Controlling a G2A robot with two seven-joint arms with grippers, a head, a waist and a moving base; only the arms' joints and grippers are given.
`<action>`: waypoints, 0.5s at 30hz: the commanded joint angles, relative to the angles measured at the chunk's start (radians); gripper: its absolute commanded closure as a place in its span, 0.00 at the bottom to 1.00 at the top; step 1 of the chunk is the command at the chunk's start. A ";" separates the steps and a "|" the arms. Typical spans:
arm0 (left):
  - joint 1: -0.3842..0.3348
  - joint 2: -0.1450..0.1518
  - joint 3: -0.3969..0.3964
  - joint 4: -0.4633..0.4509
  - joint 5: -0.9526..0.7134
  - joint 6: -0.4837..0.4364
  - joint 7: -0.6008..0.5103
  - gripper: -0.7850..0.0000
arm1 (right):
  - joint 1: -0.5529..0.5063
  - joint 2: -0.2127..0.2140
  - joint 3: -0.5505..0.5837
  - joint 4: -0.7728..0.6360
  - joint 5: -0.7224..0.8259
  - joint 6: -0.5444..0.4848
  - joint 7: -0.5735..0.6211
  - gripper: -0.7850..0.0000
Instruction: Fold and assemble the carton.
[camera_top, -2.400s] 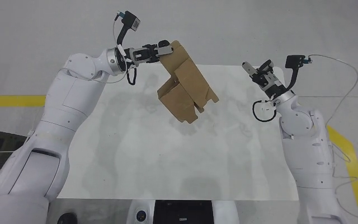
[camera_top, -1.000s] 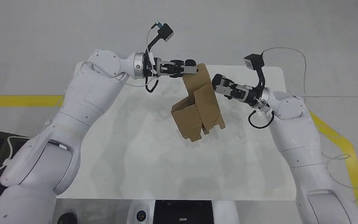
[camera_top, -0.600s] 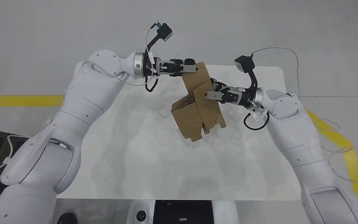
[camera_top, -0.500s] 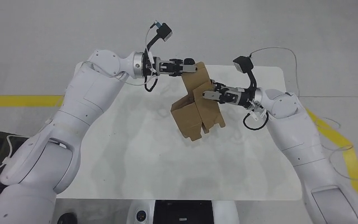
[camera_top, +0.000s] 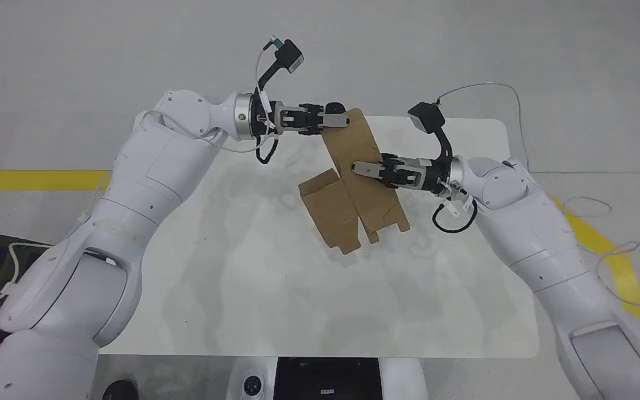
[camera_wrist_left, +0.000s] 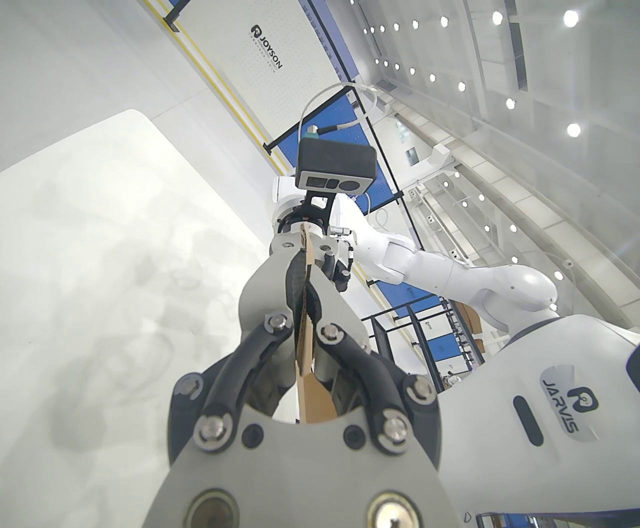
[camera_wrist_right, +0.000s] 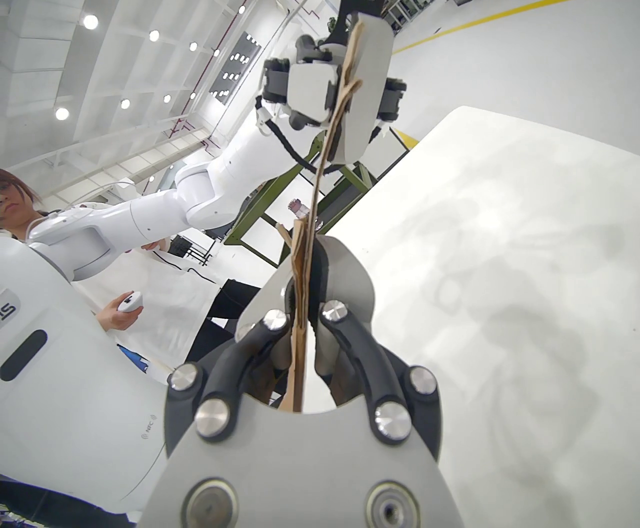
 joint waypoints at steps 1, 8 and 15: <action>0.003 0.002 -0.004 -0.003 -0.004 -0.008 0.008 0.00 | 0.010 0.007 -0.020 0.004 0.010 -0.009 -0.009 1.00; -0.004 0.009 -0.032 0.020 0.023 -0.088 0.088 0.00 | 0.048 0.027 -0.088 0.036 0.044 -0.041 -0.041 1.00; -0.001 0.002 -0.053 0.100 0.060 -0.140 0.154 0.00 | 0.072 0.025 -0.076 0.163 0.136 -0.065 -0.084 1.00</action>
